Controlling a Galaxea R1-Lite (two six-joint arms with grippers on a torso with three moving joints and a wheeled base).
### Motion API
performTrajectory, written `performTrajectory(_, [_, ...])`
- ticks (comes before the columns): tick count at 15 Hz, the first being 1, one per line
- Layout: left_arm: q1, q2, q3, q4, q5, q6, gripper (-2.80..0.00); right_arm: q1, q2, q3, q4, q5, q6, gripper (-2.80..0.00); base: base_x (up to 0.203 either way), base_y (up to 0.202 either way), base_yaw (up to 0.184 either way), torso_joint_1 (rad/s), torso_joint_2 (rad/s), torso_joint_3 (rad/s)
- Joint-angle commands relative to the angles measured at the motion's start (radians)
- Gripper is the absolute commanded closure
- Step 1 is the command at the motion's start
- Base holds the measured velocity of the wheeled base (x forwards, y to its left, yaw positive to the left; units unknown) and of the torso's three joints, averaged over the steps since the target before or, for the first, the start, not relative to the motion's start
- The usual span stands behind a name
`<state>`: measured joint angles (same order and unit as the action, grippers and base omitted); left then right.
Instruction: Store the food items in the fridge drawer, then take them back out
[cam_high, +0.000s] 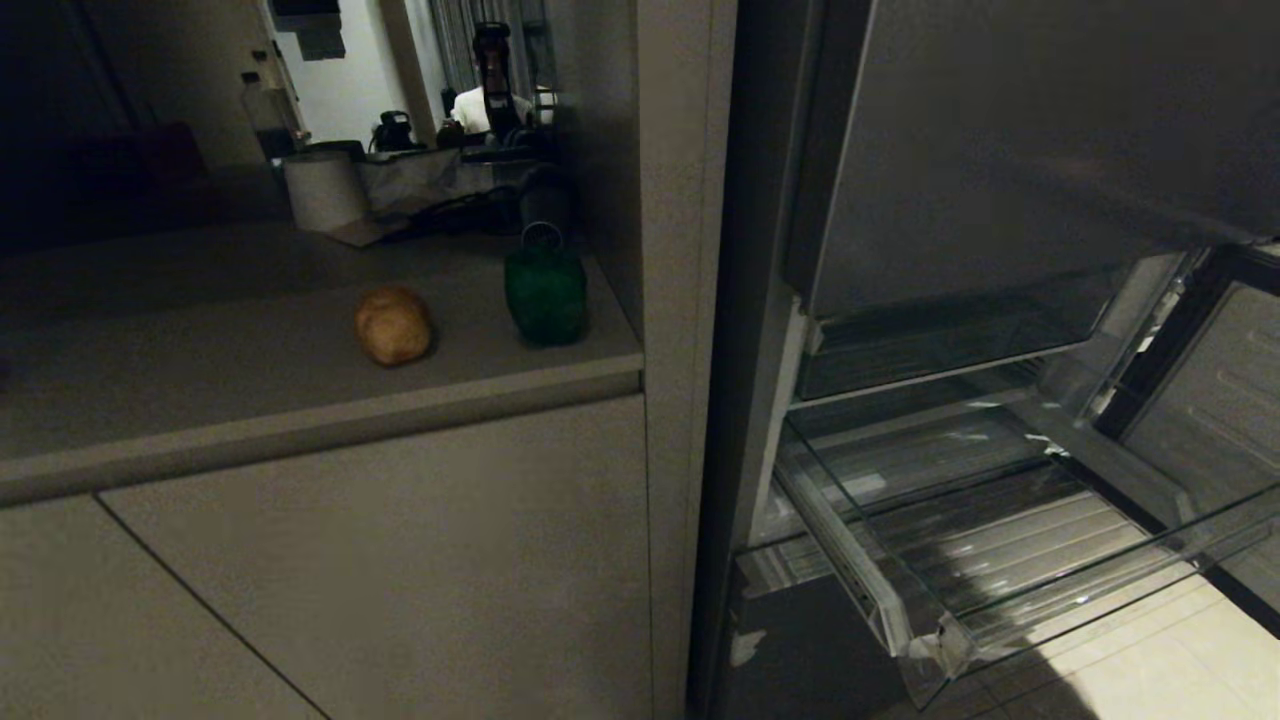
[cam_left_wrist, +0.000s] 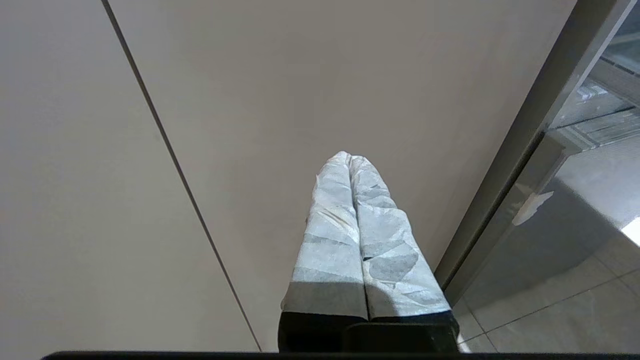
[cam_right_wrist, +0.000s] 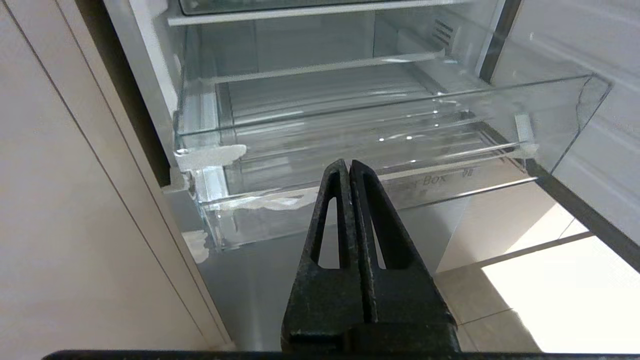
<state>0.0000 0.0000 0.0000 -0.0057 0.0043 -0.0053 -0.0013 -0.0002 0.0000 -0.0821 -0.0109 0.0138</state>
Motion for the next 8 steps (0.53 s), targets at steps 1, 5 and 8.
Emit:
performTrajectory(1, [0.0,0.002,0.0,0.0,0.0,-0.001,0.0,0.0,0.0,0.031,-0.001,0.0,0.002,0.0,0.0,0.0,0.0,0.014,-0.03,-0.024])
performTrajectory(5, [0.0,0.002,0.0,0.0,0.0,0.001,0.0,0.0,0.0,0.031,-0.001,-0.001,0.002,0.0,0.0,0.0,0.0,0.0,0.0,0.0])
performTrajectory(8, [-0.001,0.002,-0.017,-0.015,-0.004,0.024,0.0,0.0,0.0,0.031,-0.001,-0.001,0.002,0.0,0.0,0.0,0.0,0.0,0.0,0.0])
